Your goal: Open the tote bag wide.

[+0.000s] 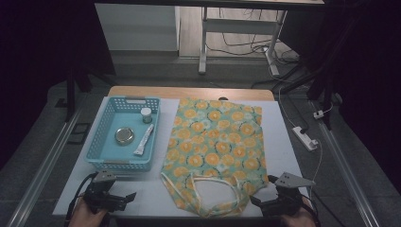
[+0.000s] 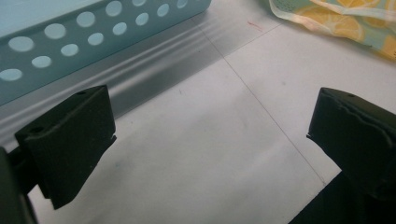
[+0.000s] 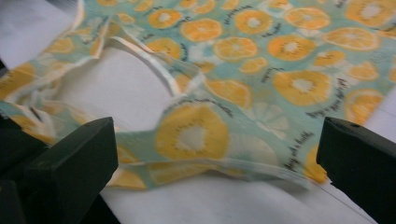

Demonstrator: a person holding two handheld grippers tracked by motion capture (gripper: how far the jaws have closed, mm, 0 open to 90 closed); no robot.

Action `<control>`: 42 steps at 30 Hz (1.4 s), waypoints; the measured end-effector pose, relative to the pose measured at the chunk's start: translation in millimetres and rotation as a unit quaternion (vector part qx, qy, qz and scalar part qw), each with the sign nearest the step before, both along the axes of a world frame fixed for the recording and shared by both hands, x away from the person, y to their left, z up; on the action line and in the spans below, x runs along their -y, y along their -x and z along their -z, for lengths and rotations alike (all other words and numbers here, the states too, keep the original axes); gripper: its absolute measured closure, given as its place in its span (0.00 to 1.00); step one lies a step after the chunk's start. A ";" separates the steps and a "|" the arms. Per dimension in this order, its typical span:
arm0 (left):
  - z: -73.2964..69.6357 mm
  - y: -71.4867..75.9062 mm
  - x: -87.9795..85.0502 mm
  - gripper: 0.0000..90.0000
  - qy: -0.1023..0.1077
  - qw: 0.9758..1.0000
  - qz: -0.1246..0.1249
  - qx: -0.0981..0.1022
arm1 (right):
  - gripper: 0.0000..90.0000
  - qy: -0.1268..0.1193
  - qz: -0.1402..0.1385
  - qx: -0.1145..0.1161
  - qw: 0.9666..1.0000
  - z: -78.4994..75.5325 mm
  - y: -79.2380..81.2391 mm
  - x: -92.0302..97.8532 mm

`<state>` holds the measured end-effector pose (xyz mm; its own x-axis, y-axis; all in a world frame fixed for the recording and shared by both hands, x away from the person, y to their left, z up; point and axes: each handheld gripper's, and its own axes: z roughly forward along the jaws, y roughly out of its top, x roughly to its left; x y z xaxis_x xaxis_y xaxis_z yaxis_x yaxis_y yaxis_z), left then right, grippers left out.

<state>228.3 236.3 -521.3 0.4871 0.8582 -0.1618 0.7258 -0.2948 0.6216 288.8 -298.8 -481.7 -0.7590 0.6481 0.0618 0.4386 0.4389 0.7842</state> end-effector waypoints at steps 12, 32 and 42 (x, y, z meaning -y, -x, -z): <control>0.2 -0.2 0.5 0.01 -0.002 1.000 0.000 -0.001 | 0.00 0.019 -0.035 -0.009 0.999 -3.8 4.3 -24.9; 0.4 -0.5 0.1 0.01 0.000 1.000 -0.002 -0.002 | 0.00 0.041 -0.130 -0.038 0.990 3.6 23.3 -76.3; 0.5 -0.6 0.1 0.01 -0.001 1.000 -0.002 -0.003 | 0.17 0.065 -0.181 -0.038 0.981 13.3 31.5 -92.7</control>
